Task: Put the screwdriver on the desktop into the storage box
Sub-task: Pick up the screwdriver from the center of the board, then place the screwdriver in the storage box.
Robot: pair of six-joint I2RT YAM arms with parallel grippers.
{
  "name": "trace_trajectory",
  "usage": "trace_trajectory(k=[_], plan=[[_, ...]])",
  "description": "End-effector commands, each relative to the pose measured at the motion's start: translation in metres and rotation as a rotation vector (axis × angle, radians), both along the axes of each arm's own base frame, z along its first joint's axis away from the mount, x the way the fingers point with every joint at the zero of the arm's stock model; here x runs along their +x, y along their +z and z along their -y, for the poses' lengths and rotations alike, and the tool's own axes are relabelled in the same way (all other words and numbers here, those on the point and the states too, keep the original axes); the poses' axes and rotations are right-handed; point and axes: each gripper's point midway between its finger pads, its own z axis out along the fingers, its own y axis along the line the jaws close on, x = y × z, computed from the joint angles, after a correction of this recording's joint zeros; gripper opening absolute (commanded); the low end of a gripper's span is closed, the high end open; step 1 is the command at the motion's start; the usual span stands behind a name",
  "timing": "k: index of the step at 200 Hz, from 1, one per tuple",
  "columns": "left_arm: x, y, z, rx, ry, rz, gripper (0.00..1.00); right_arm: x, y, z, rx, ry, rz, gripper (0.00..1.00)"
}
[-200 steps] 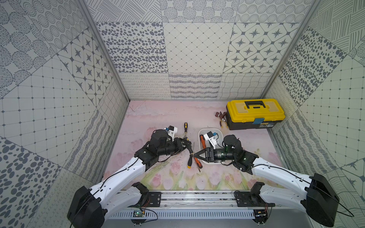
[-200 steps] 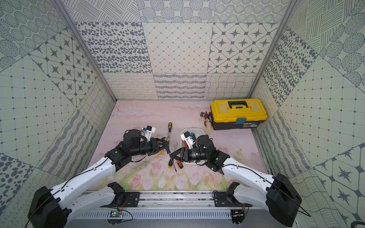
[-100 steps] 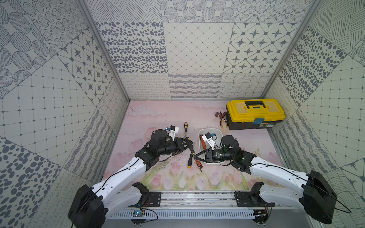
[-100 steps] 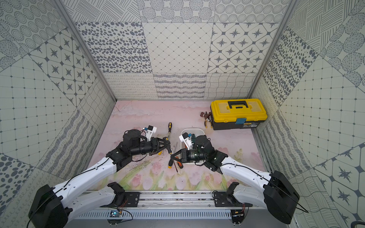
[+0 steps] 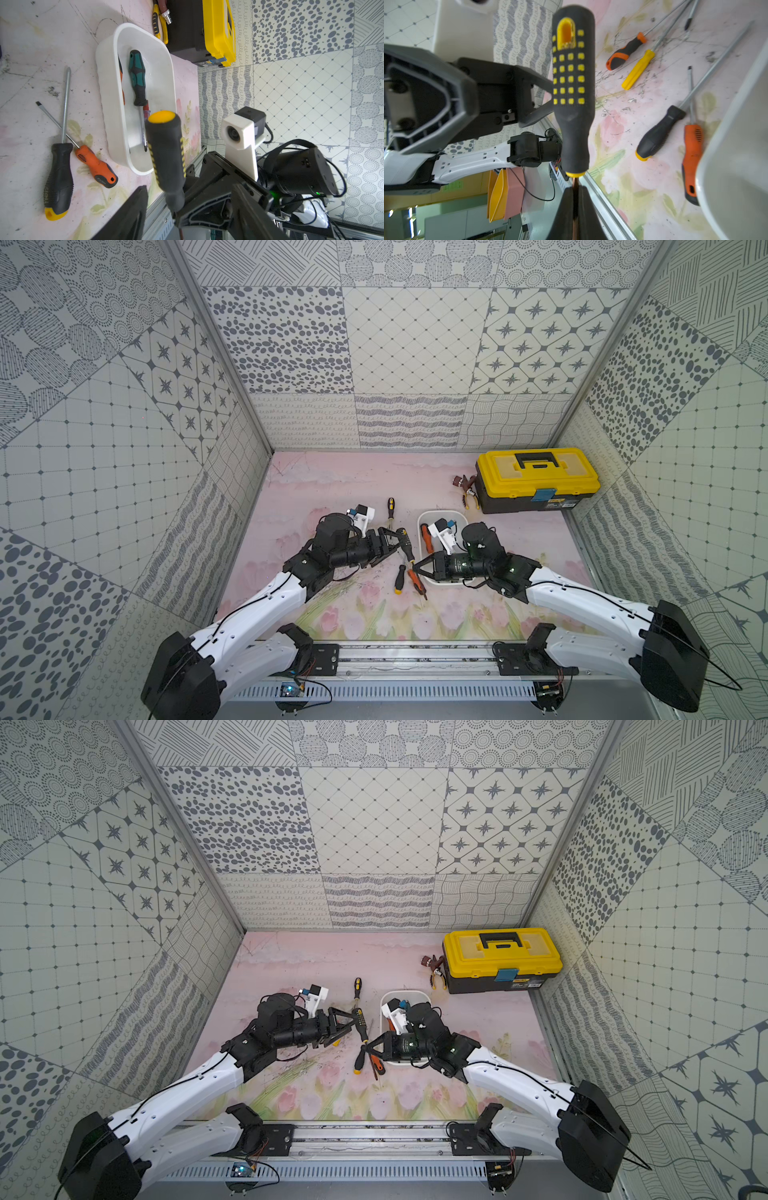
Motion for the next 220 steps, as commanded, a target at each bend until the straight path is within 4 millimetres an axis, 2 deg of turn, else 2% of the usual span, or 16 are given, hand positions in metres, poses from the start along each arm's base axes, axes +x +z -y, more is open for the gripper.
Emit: trace_trajectory(k=[1, 28, 41, 94, 135, 144, 165, 178, 201, 220], plan=[[0.006, -0.011, -0.015, 0.118, 0.05, 0.027, 0.73, 0.027, -0.013, 0.031, -0.174, -0.16, 0.038, 0.0], [0.006, -0.022, -0.022, 0.174, 0.072, 0.002, 0.72, 0.046, -0.038, 0.063, -0.33, -0.289, -0.002, 0.0], [0.006, -0.025, -0.023, 0.188, 0.07, -0.003, 0.71, 0.053, -0.046, 0.071, -0.38, -0.321, -0.008, 0.0], [0.005, -0.034, -0.034, 0.281, 0.094, 0.002, 0.68, 0.081, -0.061, 0.084, -0.574, -0.364, 0.039, 0.0], [0.007, -0.037, -0.039, 0.336, 0.109, 0.016, 0.66, 0.097, -0.076, 0.083, -0.648, -0.346, 0.049, 0.0], [0.008, -0.039, -0.042, 0.356, 0.119, 0.016, 0.66, 0.098, -0.077, 0.082, -0.652, -0.339, 0.046, 0.07], [0.015, -0.041, -0.047, 0.407, 0.145, 0.025, 0.66, 0.098, -0.076, 0.081, -0.648, -0.333, 0.05, 0.33], [0.021, -0.042, -0.05, 0.445, 0.156, 0.03, 0.66, 0.097, -0.073, 0.081, -0.639, -0.333, 0.052, 0.43], [0.037, -0.041, -0.055, 0.52, 0.193, 0.036, 0.66, 0.092, -0.064, 0.08, -0.609, -0.327, 0.065, 0.55], [0.059, -0.035, -0.056, 0.591, 0.22, 0.063, 0.67, 0.086, -0.055, 0.079, -0.586, -0.328, 0.085, 0.57]])
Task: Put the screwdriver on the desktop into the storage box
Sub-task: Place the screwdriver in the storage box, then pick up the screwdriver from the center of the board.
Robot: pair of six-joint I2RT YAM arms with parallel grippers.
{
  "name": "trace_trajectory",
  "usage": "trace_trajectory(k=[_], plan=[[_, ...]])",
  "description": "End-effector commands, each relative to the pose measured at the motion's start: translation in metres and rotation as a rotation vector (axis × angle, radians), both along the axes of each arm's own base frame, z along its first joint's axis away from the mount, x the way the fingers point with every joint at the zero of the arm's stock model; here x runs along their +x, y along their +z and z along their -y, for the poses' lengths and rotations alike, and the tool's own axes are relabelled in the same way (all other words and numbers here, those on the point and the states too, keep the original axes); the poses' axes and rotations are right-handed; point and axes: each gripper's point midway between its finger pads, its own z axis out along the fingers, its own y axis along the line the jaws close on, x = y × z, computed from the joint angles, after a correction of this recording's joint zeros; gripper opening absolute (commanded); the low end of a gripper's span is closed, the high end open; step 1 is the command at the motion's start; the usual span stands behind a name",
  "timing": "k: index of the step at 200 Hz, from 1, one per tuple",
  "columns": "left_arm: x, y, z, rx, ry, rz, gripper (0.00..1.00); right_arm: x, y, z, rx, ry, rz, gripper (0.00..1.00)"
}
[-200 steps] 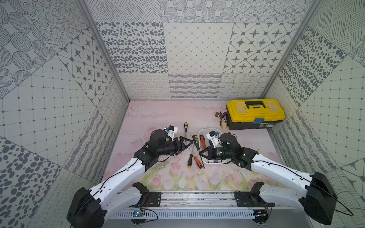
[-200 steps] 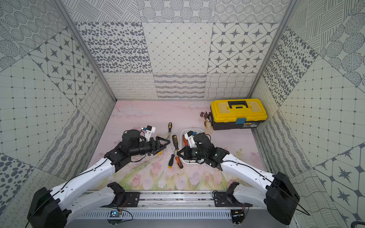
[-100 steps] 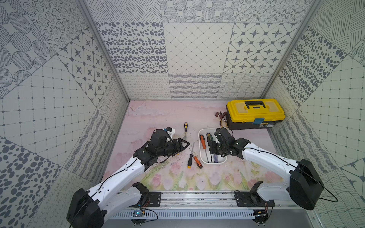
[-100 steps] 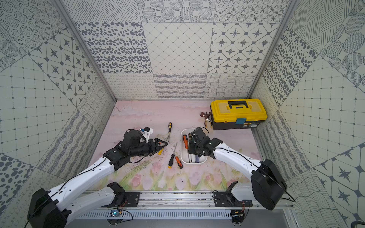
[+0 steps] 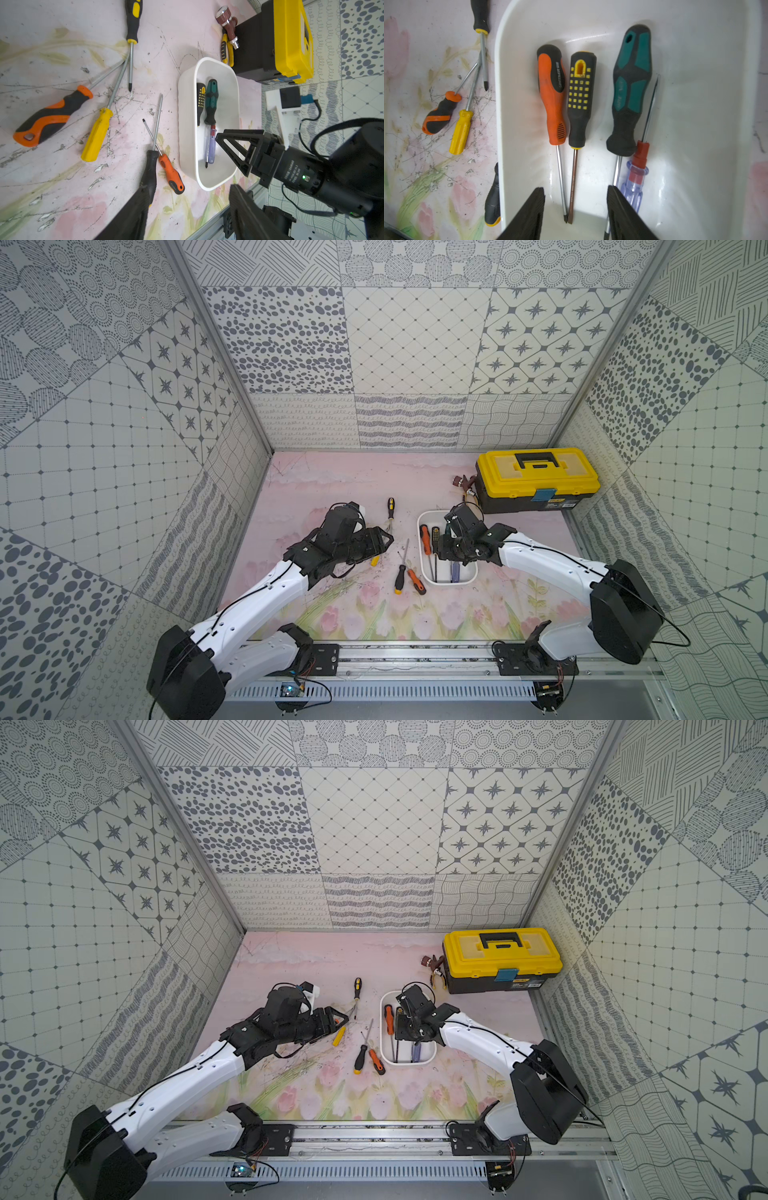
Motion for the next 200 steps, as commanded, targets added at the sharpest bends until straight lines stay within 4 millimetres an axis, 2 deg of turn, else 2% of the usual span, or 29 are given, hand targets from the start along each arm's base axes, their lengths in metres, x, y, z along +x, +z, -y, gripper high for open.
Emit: trace_trajectory(k=[1, 11, 12, 41, 71, 97, 119, 150, 200], plan=[[0.03, 0.0, -0.015, 0.201, 0.05, 0.062, 0.67, -0.001, 0.025, -0.005, 0.051, 0.012, 0.066, 0.57], [0.044, 0.005, -0.012, 0.237, 0.052, 0.079, 0.67, -0.005, 0.03, -0.007, 0.064, 0.019, 0.076, 0.55], [0.045, 0.0, -0.012, 0.248, 0.051, 0.069, 0.67, -0.006, 0.031, -0.008, 0.067, 0.021, 0.078, 0.55], [0.089, -0.01, 0.002, 0.33, 0.056, 0.06, 0.66, -0.022, 0.038, -0.02, 0.082, 0.057, 0.103, 0.54], [0.134, -0.047, 0.014, 0.451, 0.05, 0.027, 0.63, -0.036, 0.034, -0.022, 0.09, 0.059, 0.093, 0.53], [0.158, -0.075, 0.021, 0.535, 0.025, -0.038, 0.6, -0.045, 0.036, -0.02, 0.108, 0.062, 0.095, 0.5], [0.176, -0.081, 0.029, 0.563, 0.017, -0.015, 0.61, -0.049, 0.039, -0.012, 0.122, 0.05, 0.114, 0.5], [0.199, -0.092, 0.025, 0.667, 0.009, -0.006, 0.59, -0.054, 0.044, -0.009, 0.143, 0.052, 0.121, 0.5], [0.206, -0.131, 0.01, 0.8, -0.005, -0.061, 0.56, -0.051, 0.045, -0.01, 0.136, 0.054, 0.118, 0.49]])
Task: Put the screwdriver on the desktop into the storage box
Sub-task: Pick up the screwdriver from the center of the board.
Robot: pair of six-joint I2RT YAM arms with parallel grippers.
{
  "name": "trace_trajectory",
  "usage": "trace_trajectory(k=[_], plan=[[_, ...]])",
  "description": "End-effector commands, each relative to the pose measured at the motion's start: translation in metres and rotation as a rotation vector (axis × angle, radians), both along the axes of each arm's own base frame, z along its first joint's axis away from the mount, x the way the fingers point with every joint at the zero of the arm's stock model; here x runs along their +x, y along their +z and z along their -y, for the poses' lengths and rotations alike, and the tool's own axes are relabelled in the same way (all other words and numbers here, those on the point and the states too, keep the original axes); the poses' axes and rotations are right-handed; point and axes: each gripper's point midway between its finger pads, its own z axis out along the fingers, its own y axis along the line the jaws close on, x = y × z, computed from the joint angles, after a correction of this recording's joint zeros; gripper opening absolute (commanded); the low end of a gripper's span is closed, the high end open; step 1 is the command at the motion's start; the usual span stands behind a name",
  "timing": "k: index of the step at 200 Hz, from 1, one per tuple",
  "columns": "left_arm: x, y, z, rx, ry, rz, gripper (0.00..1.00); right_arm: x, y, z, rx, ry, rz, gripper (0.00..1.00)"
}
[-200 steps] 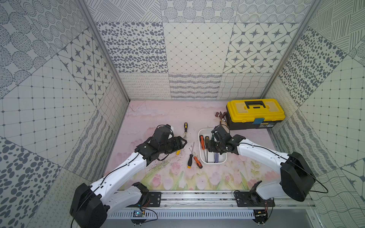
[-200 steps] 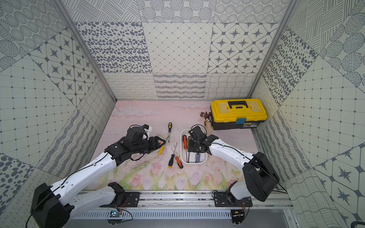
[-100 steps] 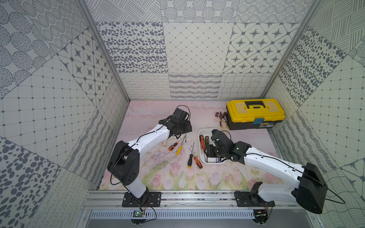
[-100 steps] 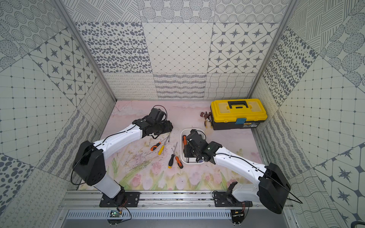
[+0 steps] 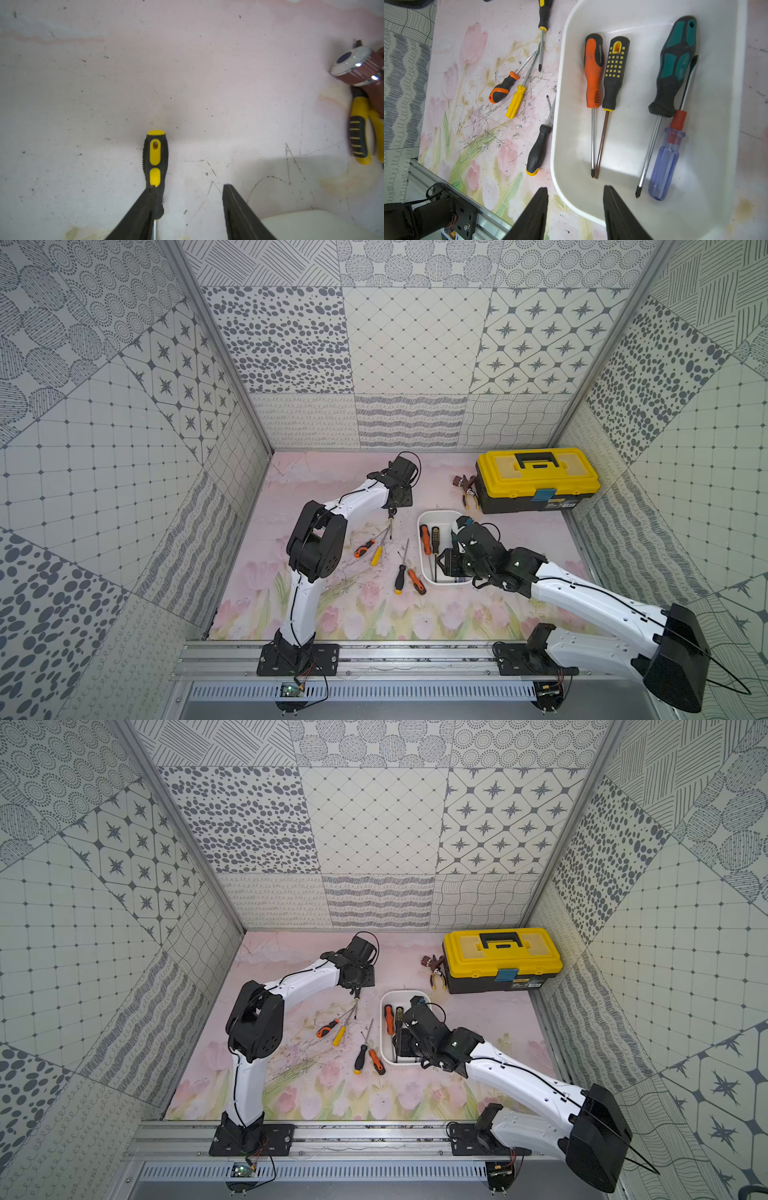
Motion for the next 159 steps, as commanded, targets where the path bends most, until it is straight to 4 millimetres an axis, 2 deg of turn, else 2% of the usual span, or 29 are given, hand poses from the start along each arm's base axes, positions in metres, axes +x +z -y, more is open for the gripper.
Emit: trace_trajectory(k=[1, 48, 85, 119, 159], plan=[[-0.001, -0.025, -0.032, 0.2, -0.009, -0.052, 0.56, 0.003, 0.002, -0.001, 0.003, -0.01, 0.009, 0.49], [0.003, -0.047, -0.047, 0.27, 0.016, -0.076, 0.55, 0.007, 0.001, -0.008, -0.007, 0.003, -0.006, 0.48], [0.007, -0.059, -0.049, 0.245, 0.023, -0.104, 0.49, 0.008, 0.0, -0.01, -0.01, 0.009, -0.013, 0.47], [0.008, -0.059, -0.041, 0.182, 0.02, -0.115, 0.37, 0.007, 0.0, -0.009, -0.013, 0.008, -0.018, 0.45], [0.001, -0.045, -0.031, 0.078, 0.044, -0.106, 0.13, 0.006, 0.005, -0.006, 0.0, -0.001, -0.007, 0.44]])
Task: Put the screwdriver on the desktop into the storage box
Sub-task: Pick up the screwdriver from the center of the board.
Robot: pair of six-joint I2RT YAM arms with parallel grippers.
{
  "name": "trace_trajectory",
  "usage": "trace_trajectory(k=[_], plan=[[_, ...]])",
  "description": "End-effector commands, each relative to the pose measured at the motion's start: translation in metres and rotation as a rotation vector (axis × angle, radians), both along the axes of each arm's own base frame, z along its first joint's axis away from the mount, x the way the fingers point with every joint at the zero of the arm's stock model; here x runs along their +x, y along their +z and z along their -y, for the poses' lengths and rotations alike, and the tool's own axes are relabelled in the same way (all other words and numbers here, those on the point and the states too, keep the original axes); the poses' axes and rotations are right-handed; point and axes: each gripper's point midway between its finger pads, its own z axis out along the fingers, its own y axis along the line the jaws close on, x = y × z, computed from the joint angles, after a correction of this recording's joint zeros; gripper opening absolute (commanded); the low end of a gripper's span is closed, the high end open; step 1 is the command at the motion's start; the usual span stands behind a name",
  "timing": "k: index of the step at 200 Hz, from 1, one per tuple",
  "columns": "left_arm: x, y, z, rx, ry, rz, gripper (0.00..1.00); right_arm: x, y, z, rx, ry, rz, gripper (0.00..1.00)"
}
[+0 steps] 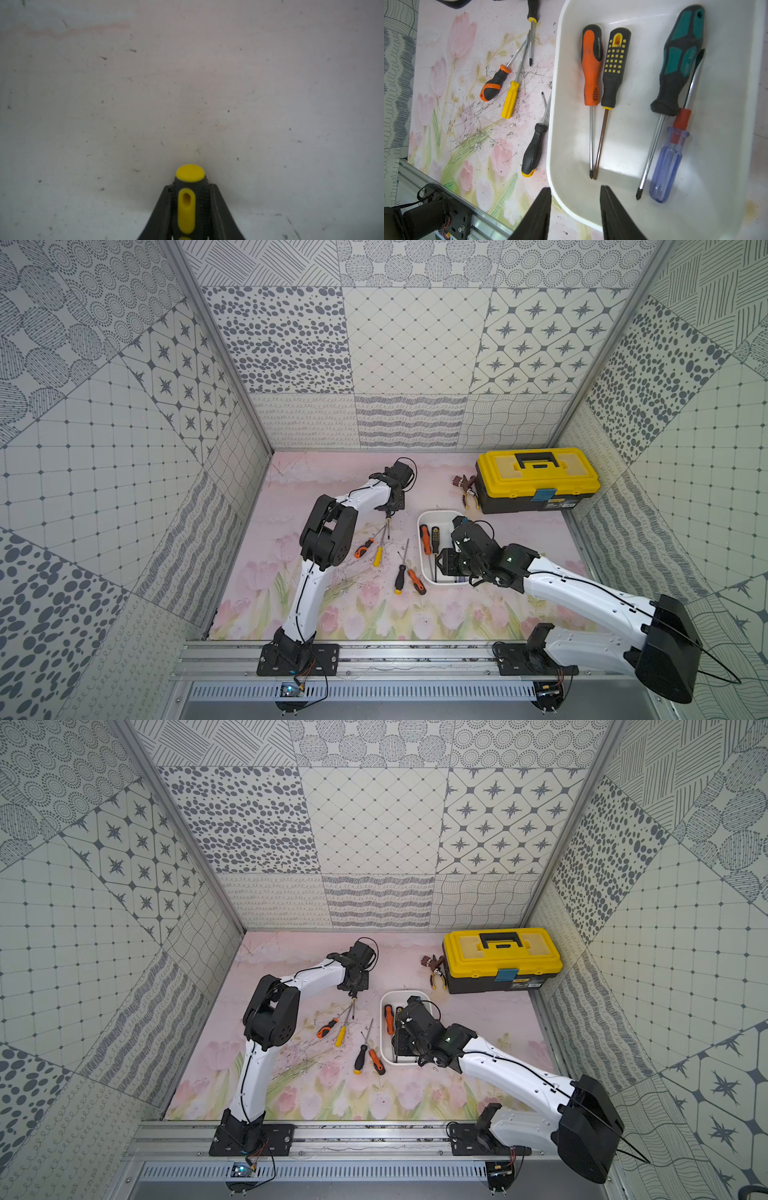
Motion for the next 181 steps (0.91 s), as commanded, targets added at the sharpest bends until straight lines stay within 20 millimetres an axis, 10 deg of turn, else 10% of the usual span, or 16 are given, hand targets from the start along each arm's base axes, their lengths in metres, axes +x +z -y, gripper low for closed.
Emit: trace_trajectory(k=[1, 63, 115, 181], plan=[[-0.014, 0.006, 0.005, -0.079, 0.012, -0.038, 0.12, 0.003, 0.015, -0.002, 0.033, -0.007, 0.027, 0.44], [-0.025, 0.094, 0.017, -0.346, 0.089, 0.093, 0.0, -0.002, 0.027, -0.001, 0.079, -0.004, 0.037, 0.44], [-0.097, 0.201, 0.024, -0.85, 0.122, 0.223, 0.0, -0.005, 0.058, -0.025, 0.212, 0.078, 0.066, 0.53], [-0.209, 0.211, 0.022, -1.223, -0.048, 0.16, 0.0, -0.032, 0.115, -0.069, 0.578, 0.31, 0.113, 0.67]])
